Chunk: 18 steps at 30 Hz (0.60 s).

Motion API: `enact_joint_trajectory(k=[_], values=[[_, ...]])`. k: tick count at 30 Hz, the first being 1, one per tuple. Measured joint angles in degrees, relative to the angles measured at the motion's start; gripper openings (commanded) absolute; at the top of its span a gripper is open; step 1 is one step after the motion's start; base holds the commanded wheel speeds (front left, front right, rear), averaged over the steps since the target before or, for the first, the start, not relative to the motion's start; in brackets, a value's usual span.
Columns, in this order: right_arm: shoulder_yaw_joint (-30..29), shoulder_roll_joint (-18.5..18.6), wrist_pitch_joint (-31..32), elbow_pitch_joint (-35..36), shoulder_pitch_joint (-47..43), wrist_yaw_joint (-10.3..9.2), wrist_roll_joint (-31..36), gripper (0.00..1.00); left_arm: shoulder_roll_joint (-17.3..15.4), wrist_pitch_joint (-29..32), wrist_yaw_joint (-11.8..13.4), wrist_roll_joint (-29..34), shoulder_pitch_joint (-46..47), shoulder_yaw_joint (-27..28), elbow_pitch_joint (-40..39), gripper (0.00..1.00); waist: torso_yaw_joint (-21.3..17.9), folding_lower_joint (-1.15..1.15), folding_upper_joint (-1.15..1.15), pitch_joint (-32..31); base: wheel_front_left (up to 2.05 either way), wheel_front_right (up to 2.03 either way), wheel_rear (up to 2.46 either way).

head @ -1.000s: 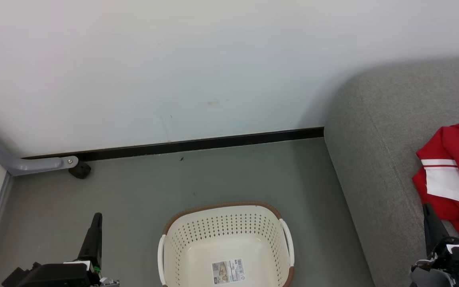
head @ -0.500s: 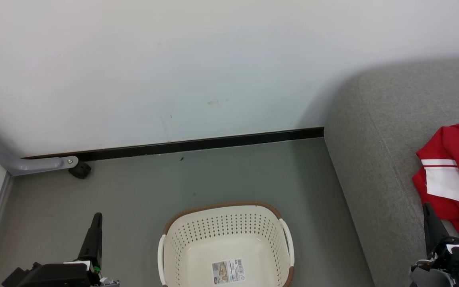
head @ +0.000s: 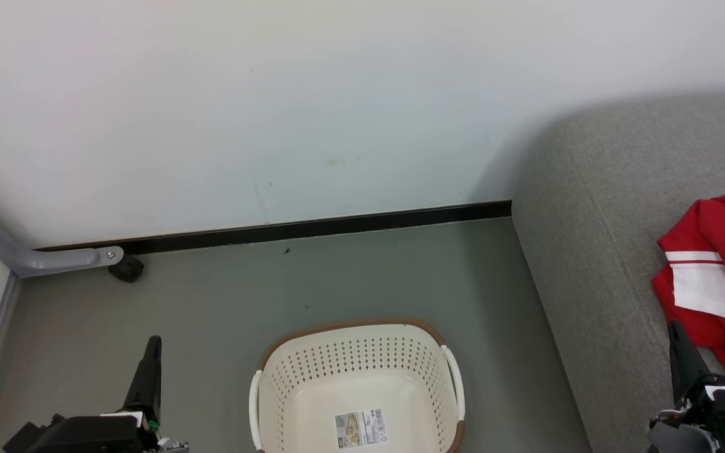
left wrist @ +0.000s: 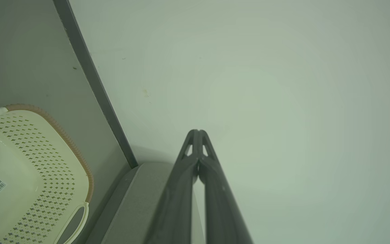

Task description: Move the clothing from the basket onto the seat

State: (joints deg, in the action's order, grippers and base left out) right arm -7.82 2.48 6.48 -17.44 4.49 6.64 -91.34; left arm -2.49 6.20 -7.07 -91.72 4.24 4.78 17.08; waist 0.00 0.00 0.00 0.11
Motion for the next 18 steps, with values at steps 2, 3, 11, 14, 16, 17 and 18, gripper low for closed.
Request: enact_joint_trajectory(k=[2, 3, 11, 14, 16, 17, 18], values=[[0.0, 0.0, 0.0, 0.0, 0.0, 0.00, 0.0, 0.00, 0.0, 0.0, 0.0, 0.0, 0.0, 0.0, 0.0, 0.00, 0.0, 0.00, 0.00, 0.0, 0.00, 0.00, 0.00], [0.0, 0.0, 0.0, 0.0, 0.0, 0.01, 0.0, 0.00, 0.0, 0.0, 0.0, 0.0, 0.0, 0.0, 0.0, 0.00, 0.0, 0.00, 0.00, 0.0, 0.00, 0.00, 0.00], [0.0, 0.0, 0.0, 0.0, 0.0, 0.00, 0.0, 0.00, 0.0, 0.0, 0.0, 0.0, 0.0, 0.0, 0.0, 0.00, 0.0, 0.00, 0.00, 0.0, 0.00, 0.00, 0.00], [0.0, 0.0, 0.0, 0.0, 0.0, 0.00, 0.0, 0.00, 0.0, 0.0, 0.0, 0.0, 0.0, 0.0, 0.0, 0.00, 0.0, 0.00, 0.00, 0.0, 0.00, 0.00, 0.00], [0.0, 0.0, 0.0, 0.0, 0.0, 0.01, 0.0, 0.00, 0.0, 0.0, 0.0, 0.0, 0.0, 0.0, 0.0, 0.00, 0.0, 0.00, 0.00, 0.0, 0.00, 0.00, 0.00], [0.0, 0.0, 0.0, 0.0, 0.0, 0.00, 0.0, 0.00, 0.0, 0.0, 0.0, 0.0, 0.0, 0.0, 0.0, 0.00, 0.0, 0.00, 0.00, 0.0, 0.00, 0.00, 0.00], [0.0, 0.0, 0.0, 0.0, 0.0, 0.00, 0.0, 0.00, 0.0, 0.0, 0.0, 0.0, 0.0, 0.0, 0.0, 0.00, 0.0, 0.00, 0.00, 0.0, 0.00, 0.00, 0.00]])
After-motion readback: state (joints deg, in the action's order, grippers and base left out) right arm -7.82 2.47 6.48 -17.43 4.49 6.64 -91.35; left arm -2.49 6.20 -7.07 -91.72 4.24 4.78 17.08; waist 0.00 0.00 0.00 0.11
